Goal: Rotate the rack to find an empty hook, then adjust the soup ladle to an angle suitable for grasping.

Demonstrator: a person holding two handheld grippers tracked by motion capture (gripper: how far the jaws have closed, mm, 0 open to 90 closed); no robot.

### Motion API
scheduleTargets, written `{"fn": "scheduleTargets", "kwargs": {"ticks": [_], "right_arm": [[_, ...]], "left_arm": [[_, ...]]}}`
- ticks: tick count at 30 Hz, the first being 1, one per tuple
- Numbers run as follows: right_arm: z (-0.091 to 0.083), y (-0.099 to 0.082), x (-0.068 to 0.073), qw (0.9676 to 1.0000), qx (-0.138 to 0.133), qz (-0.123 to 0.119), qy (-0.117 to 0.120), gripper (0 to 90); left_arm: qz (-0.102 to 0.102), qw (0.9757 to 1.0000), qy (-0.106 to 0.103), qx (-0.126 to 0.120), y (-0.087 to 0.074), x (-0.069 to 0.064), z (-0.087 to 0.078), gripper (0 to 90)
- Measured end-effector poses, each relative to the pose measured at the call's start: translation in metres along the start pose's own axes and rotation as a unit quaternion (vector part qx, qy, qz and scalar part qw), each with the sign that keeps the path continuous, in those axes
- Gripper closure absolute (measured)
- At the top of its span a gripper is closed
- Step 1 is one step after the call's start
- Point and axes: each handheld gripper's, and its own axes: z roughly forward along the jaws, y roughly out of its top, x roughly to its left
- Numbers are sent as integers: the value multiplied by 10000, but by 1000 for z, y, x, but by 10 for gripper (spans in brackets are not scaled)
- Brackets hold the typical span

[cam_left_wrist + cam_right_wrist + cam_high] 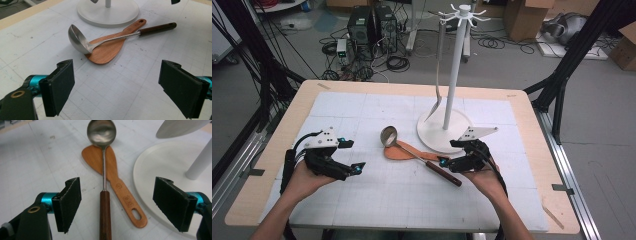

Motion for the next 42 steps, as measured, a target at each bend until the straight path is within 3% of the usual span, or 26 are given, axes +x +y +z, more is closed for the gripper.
{"fn": "scheduleTargets", "kwargs": {"ticks": [8,19,28,42], "right_arm": [[11,-9,3,9998,172,-10,59,223],[13,-19,6,9997,233,-102,-72,229],[25,-23,7,9987,481,-155,-13,239],[41,-24,10,9970,713,-282,112,329]], "left_arm": [[-12,10000,14,-12,0,0,-1,140],[15,10000,16,-5,0,-1,0,140],[34,10000,9,6,0,0,0,140],[12,10000,-22,1,0,0,0,140]]}}
